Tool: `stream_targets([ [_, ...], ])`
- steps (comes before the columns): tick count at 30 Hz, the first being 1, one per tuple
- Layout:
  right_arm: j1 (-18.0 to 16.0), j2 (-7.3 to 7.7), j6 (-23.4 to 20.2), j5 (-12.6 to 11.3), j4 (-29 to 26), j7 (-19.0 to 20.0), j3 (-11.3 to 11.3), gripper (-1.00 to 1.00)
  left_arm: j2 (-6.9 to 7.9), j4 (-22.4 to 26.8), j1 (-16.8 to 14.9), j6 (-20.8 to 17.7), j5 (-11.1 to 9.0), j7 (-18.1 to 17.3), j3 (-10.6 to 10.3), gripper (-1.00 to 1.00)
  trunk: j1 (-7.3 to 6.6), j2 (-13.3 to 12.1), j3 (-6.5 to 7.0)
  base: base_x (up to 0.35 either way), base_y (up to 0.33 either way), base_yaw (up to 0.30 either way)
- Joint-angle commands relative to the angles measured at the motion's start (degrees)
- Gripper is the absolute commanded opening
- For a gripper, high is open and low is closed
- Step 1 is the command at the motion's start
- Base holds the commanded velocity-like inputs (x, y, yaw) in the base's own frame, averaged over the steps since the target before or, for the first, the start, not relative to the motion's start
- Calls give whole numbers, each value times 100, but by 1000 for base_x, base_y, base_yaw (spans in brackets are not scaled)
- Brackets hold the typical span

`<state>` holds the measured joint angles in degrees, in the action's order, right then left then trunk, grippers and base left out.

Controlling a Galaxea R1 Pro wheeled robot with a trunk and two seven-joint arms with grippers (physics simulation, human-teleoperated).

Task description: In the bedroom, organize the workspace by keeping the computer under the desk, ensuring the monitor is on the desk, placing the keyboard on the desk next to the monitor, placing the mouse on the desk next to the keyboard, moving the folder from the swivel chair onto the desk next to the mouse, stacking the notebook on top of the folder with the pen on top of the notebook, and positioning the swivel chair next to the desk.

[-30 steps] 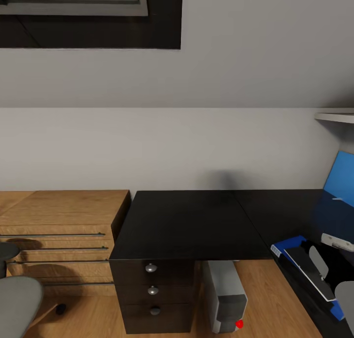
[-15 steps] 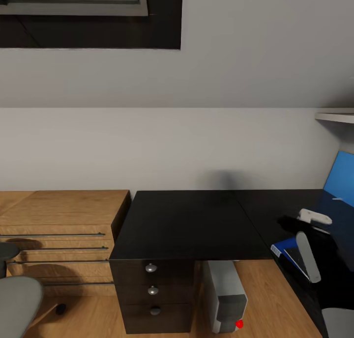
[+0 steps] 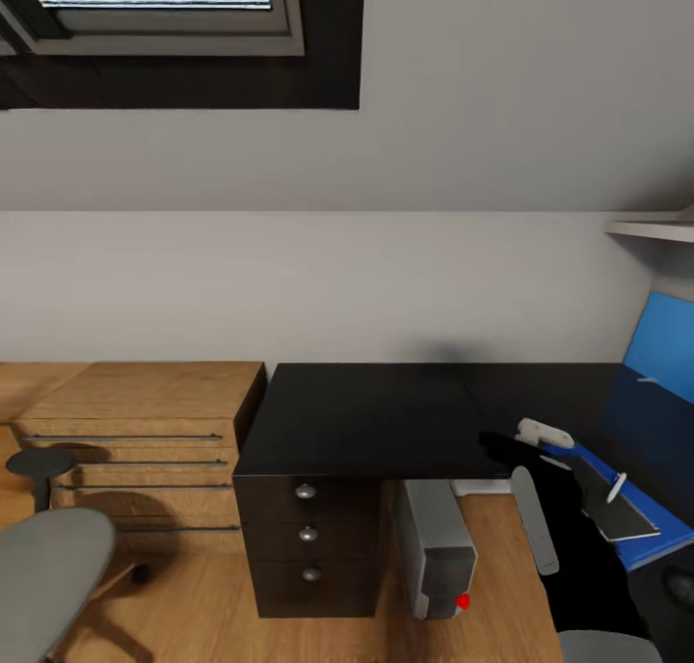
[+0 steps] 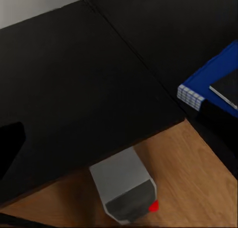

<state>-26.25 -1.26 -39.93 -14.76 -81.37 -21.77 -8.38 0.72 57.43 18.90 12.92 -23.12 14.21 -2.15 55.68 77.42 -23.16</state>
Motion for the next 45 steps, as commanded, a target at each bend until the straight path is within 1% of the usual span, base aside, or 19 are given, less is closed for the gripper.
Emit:
stream_targets([
  [1, -3, -3, -12, -50, -6, -118, 33, 100, 6, 5, 0, 20, -44, 29, -23, 100, -3, 4, 1, -334, 0, 169],
  [6, -3, -6, 6, -30, 12, -430, 292, 100, 7, 5, 0, 26, -44, 29, -23, 100, -3, 4, 24, -330, 50, 210],
  [18, 5, -6, 19, -16, 30, -519, 1046, 100, 11, 5, 0, 40, -51, 36, -14, 100, -3, 4, 29, -256, 145, 275],
  [19, 11, -6, 23, -12, 76, -582, 1277, 100, 9, 5, 0, 39, -46, 38, -14, 100, -3, 4, 29, -33, 17, 281],
  [22, 13, -6, 75, -8, 174, -754, 1609, 100, 12, 5, 0, 35, -43, 43, -14, 100, -3, 4, 29, -19, 10, 281],
  [23, 19, -6, 237, -1, 219, -949, 1938, 100, 14, 5, 0, 31, -39, 45, -14, 100, -3, 4, 27, -7, 4, 281],
  [24, 45, -6, 426, 2, 241, -1098, 2192, 100, 14, 5, 0, 33, -37, 46, -14, 100, -3, 4, 25, -4, 2, 281],
  [25, 177, -1, 1224, 17, 289, -1655, 3103, 100, 18, 5, 0, 60, -30, 52, -4, 100, -3, 4, 21, -1, 1, 273],
  [27, 216, 1, 1556, 26, 299, -2217, 3775, 100, 20, 5, 0, 66, -32, 54, 1, 100, -3, 4, 13, -1, 0, 267],
  [28, 221, 0, 1606, 28, 301, -2389, 3950, 100, 19, 5, 0, 67, -32, 55, 1, 100, -3, 4, 9, 0, 0, 262],
  [31, 236, 1, 1765, 37, 330, -3246, 4791, 100, 11, 5, 0, 69, -34, 55, 3, 100, -3, 4, -5, 0, 0, 254],
  [32, 239, 5, 1797, 37, 367, -3388, 4944, 100, 10, 5, 0, 69, -34, 56, 3, 100, -3, 4, -10, 0, 0, 249],
  [33, 261, 24, 1974, 39, 658, -3732, 5354, 100, 8, 5, 0, 70, -34, 56, 3, 100, -3, 4, -16, 0, 0, 241],
  [34, 304, 32, 2180, 49, 993, -3911, 5574, 100, 5, 5, 0, 70, -35, 56, 4, 100, -3, 4, -21, 0, 0, 214],
  [38, 453, 88, 3105, 66, 2286, -4318, 5922, 100, 0, 5, 0, 70, -35, 56, -3, 100, -3, 4, -31, 0, 0, 100],
  [39, 499, 113, 4234, 80, 3790, -4413, 6025, 100, -2, 5, 0, 70, -35, 56, -4, 100, -3, 4, -31, 0, 0, 16],
  [42, 512, 106, 5475, 81, 5136, -4337, 6069, 100, -8, 5, 0, 70, -29, 53, -16, 100, -3, 4, -32, 0, 0, 6],
  [43, 515, 86, 7299, 38, 6631, -3288, 6077, 100, -12, -2, 0, 40, -25, 48, -24, 100, -3, 4, -32, 0, 0, 6],
  [45, 515, 84, 7581, 24, 6823, -3075, 6063, 100, -15, -30, 0, 35, -9, 47, -27, 100, -3, 4, -33, 0, 0, 36],
])
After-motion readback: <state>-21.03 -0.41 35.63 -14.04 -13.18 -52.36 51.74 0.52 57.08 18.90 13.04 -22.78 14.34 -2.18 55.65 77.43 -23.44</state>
